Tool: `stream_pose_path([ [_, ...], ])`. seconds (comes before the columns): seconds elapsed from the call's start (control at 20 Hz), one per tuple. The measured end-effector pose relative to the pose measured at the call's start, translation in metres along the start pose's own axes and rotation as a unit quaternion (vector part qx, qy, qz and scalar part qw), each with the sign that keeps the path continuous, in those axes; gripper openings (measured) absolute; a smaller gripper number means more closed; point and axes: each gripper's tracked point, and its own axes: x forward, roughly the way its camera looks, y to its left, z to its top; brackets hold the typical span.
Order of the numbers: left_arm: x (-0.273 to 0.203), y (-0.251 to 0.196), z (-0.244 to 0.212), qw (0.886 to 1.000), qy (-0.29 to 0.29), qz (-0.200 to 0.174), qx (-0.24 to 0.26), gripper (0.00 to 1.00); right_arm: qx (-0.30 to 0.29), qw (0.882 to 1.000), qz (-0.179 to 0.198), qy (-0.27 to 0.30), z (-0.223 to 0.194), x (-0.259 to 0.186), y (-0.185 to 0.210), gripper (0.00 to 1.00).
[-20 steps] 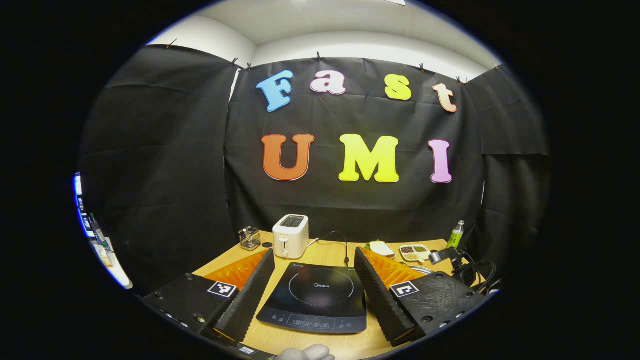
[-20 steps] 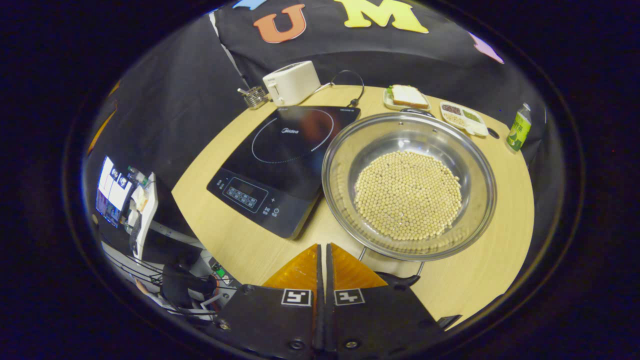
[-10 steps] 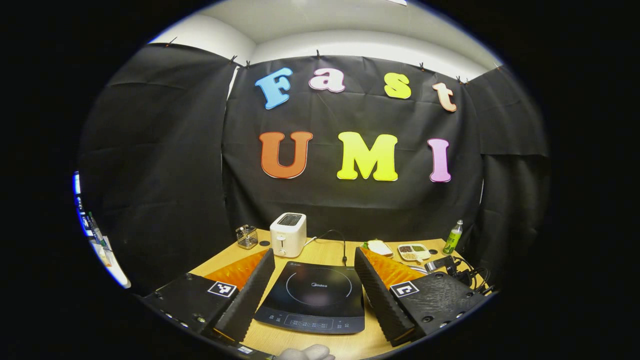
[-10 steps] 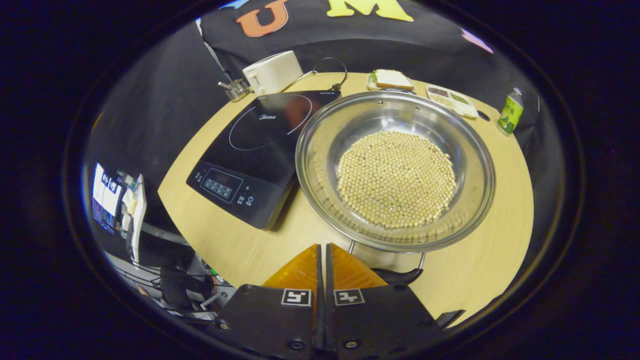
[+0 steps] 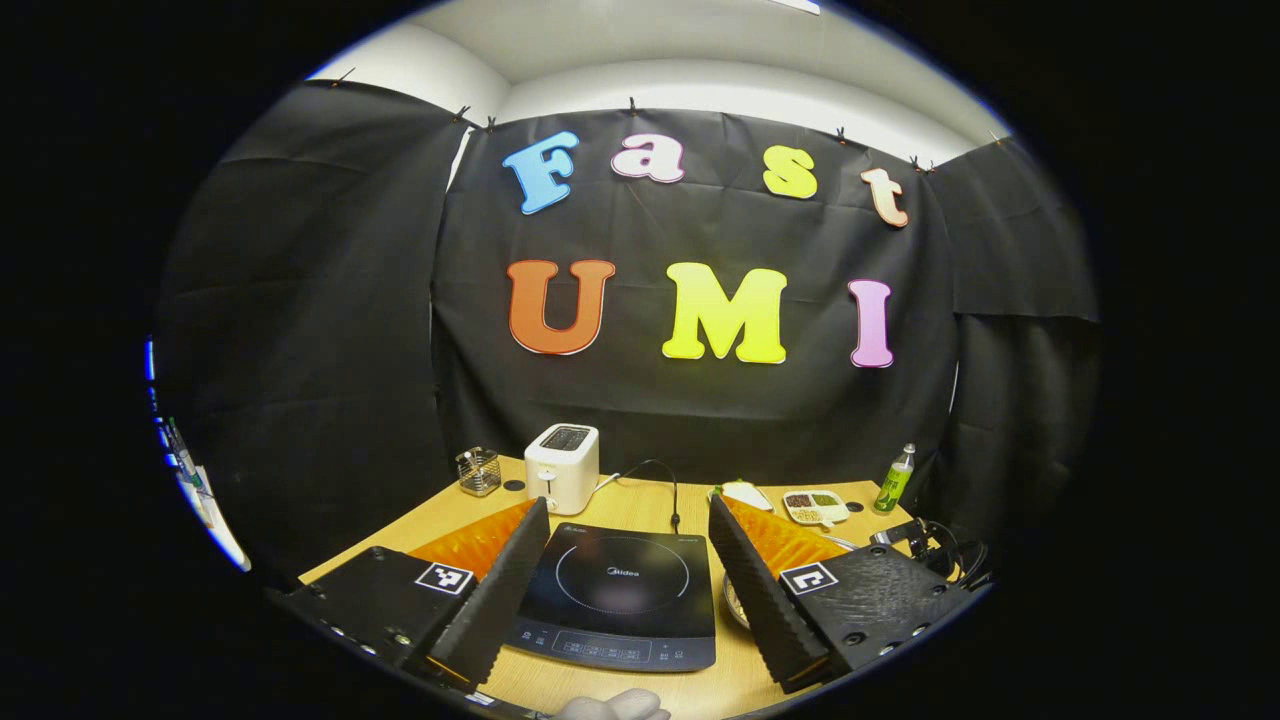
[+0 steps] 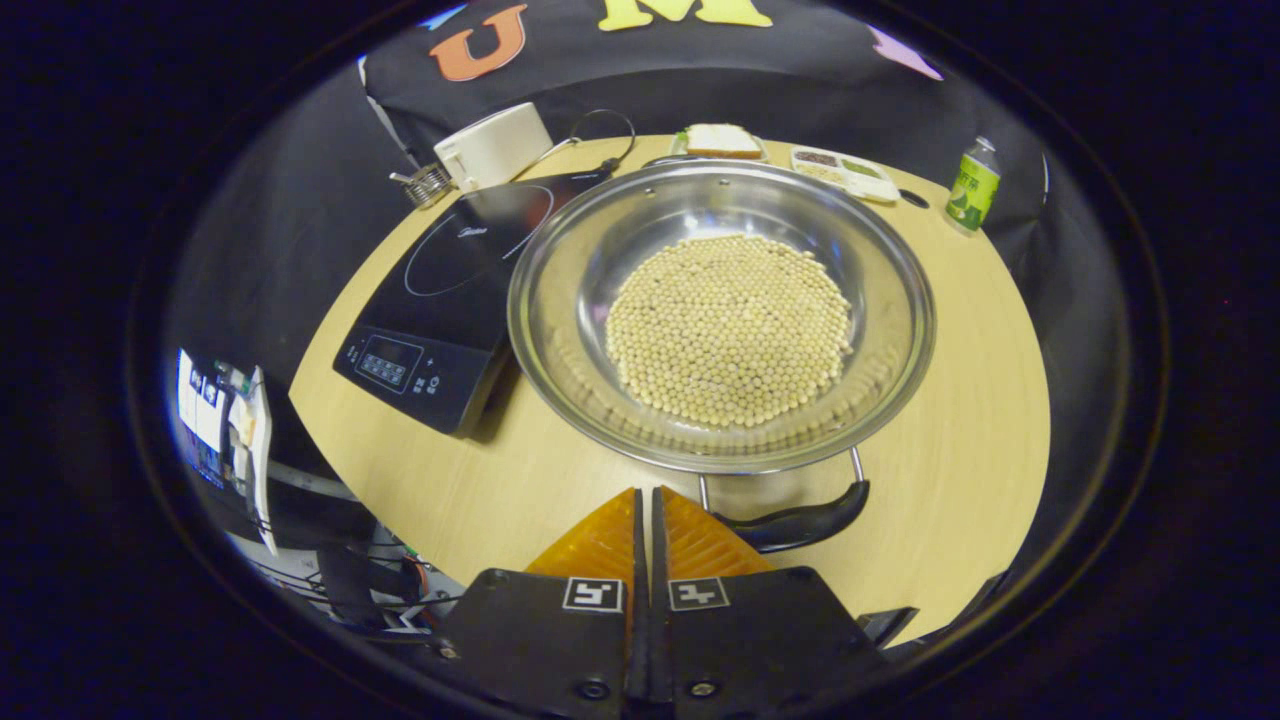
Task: First push the handle of the pot to place it horizontally, then grasp the pot with both hands and set it on the induction cooktop.
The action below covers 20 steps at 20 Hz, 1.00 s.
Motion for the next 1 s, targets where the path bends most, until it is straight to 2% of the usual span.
stream_pose_path([
  [0.4, 0.003, -0.010, -0.003, 1.000, 0.004, -0.020, -0.001, 0.95, 0.022, 0.999, -0.048, -0.008, 0.003, -0.005, -0.052, 0.01],
  [0.45, 0.003, -0.010, -0.005, 1.000, 0.005, -0.020, 0.000, 0.95, 0.027, 0.998, -0.053, -0.011, 0.005, -0.006, -0.059, 0.04],
  [0.5, 0.003, -0.010, -0.006, 1.000, 0.006, -0.020, 0.001, 0.95, 0.033, 0.998, -0.058, -0.015, 0.006, -0.007, -0.066, 0.00],
  [0.55, 0.004, -0.008, -0.010, 1.000, 0.009, -0.018, 0.003, 0.95, 0.038, 0.997, -0.062, -0.015, 0.007, -0.008, -0.072, 0.04],
  [0.65, 0.006, -0.010, -0.013, 1.000, 0.012, -0.017, -0.001, 0.96, 0.046, 0.996, -0.070, -0.017, 0.009, -0.010, -0.085, 0.01],
  [0.7, 0.008, -0.011, -0.014, 1.000, 0.013, -0.016, -0.004, 0.96, 0.046, 0.996, -0.073, -0.017, 0.011, -0.011, -0.091, 0.04],
  [0.8, 0.010, -0.012, -0.018, 1.000, 0.019, -0.010, -0.006, 0.95, 0.035, 0.996, -0.082, -0.020, 0.014, -0.013, -0.104, 0.00],
  [0.9, 0.012, -0.017, -0.019, 1.000, 0.022, -0.011, -0.012, 0.95, 0.027, 0.995, -0.091, -0.020, 0.018, -0.015, -0.116, 0.04],
  [1.0, 0.014, -0.022, -0.021, 1.000, 0.023, -0.009, -0.009, 0.95, 0.026, 0.995, -0.095, -0.018, 0.021, -0.016, -0.127, 0.01],
])
